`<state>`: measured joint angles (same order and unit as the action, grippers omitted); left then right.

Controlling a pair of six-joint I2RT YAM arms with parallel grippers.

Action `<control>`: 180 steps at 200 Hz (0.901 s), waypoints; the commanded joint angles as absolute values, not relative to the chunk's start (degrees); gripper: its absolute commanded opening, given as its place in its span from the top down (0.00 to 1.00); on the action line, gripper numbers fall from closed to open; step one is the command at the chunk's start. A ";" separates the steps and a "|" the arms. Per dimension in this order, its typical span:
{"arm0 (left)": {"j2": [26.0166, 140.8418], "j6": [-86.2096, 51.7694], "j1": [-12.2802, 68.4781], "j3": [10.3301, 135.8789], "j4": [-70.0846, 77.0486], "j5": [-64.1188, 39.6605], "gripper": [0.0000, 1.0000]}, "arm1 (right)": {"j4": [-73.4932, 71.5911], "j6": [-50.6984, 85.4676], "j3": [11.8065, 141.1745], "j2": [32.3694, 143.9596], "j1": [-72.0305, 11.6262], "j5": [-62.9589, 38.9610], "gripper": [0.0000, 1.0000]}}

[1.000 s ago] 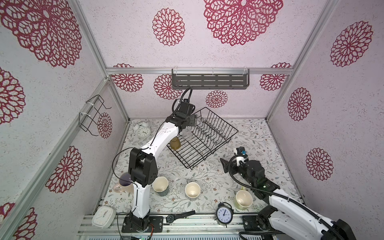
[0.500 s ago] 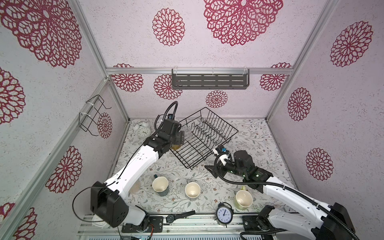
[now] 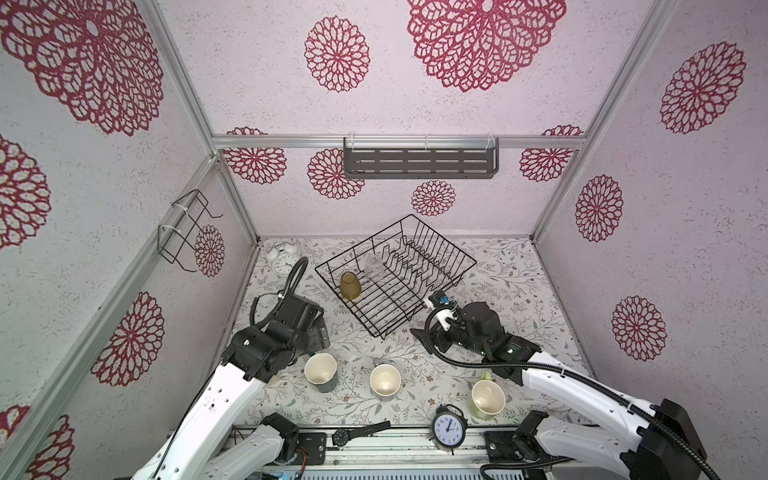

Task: Load cups into a dish rack
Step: Pick up the cup from the bottom-left of the table.

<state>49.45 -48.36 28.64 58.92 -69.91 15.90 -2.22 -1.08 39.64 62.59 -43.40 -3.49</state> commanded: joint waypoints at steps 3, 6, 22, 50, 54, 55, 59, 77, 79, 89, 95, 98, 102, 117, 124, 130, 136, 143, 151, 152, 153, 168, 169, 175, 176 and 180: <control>43.98 -64.42 28.61 54.40 -78.25 12.97 0.18 | -3.27 -1.56 42.24 63.32 -43.68 1.00 0.05; 43.61 -65.39 28.61 53.95 -78.87 12.70 0.18 | -3.52 -1.39 42.41 63.44 -43.68 0.83 0.05; 43.31 -67.28 28.61 52.14 -81.37 11.70 0.17 | -4.91 -0.26 42.98 64.18 -43.68 0.06 0.05; 44.53 -67.06 28.56 48.31 -79.61 9.88 0.20 | -8.42 0.74 42.38 64.92 -43.68 0.17 0.05; 44.83 -66.97 28.40 47.87 -78.64 9.35 0.20 | -8.58 0.83 42.57 65.03 -43.68 0.26 0.05; 44.91 -66.93 28.44 47.75 -78.35 9.20 0.20 | -8.60 0.86 42.64 65.03 -43.68 0.26 0.05; 45.30 -66.74 28.44 47.43 -77.20 8.61 0.21 | -8.61 0.95 42.84 65.16 -43.68 0.31 0.05; 47.40 -65.03 28.41 45.74 -71.11 5.61 0.21 | -8.36 0.72 43.61 65.39 -43.67 -0.29 0.05; 47.73 -64.88 28.35 45.65 -70.69 5.40 0.22 | -8.35 0.71 43.73 65.32 -43.68 -0.34 0.05; 49.61 -63.90 28.05 45.44 -68.92 5.00 0.22 | -8.43 0.66 43.85 65.15 -43.68 -0.27 0.06; 50.97 -63.47 27.74 45.59 -68.57 5.34 0.23 | -8.50 0.70 43.83 64.95 -43.62 -0.23 0.07; 51.69 -63.34 27.68 45.75 -68.51 5.77 0.23 | -8.59 0.78 43.81 64.81 -43.67 -0.25 0.07; 52.53 -63.16 27.62 45.94 -68.47 6.44 0.24 | -8.63 0.86 43.83 64.58 -43.68 -0.33 0.08; 55.08 -63.01 27.53 45.68 -67.13 7.88 0.30 | -8.87 1.23 43.72 64.16 -43.68 -0.44 0.09; 55.87 -63.19 27.41 45.17 -66.30 7.87 0.33 | -8.88 1.32 43.64 63.92 -43.68 -0.44 0.09; 56.51 -63.20 27.18 44.73 -65.42 7.59 0.35 | -8.88 1.32 43.52 63.71 -43.68 -0.29 0.10; 56.93 -63.25 26.80 44.23 -64.78 7.16 0.37 | -8.91 1.40 43.30 63.55 -43.63 0.09 0.11; 57.28 -63.15 26.36 43.76 -64.16 6.56 0.37 | -9.11 1.54 43.07 63.17 -43.68 0.54 0.11; 57.31 -62.89 25.96 43.23 -63.52 5.98 0.41 | -9.67 1.67 42.62 62.71 -43.68 1.21 0.11; 57.26 -62.87 25.86 43.15 -63.49 5.89 0.41 | -9.76 1.71 42.58 62.69 -43.68 1.26 0.12; 57.20 -62.90 25.80 43.11 -63.43 5.84 0.42 | -9.89 1.74 42.52 62.59 -43.68 1.29 0.12; 56.21 -63.74 25.60 41.79 -62.34 6.22 0.47 | -11.57 1.85 41.31 61.78 -43.68 1.67 0.12; 56.14 -63.78 25.59 41.68 -62.28 6.19 0.47 | -11.76 1.85 41.22 61.74 -43.68 1.67 0.12; 55.58 -64.03 25.54 41.08 -61.17 6.04 0.48 | -12.47 1.85 40.83 61.45 -43.66 1.74 0.12; 55.43 -64.10 25.56 40.93 -61.00 5.96 0.48 | -12.61 1.85 40.76 61.40 -43.67 1.75 0.12; 55.11 -64.26 25.43 40.40 -60.37 5.84 0.48 | -13.00 1.83 40.58 61.26 -43.68 1.83 0.12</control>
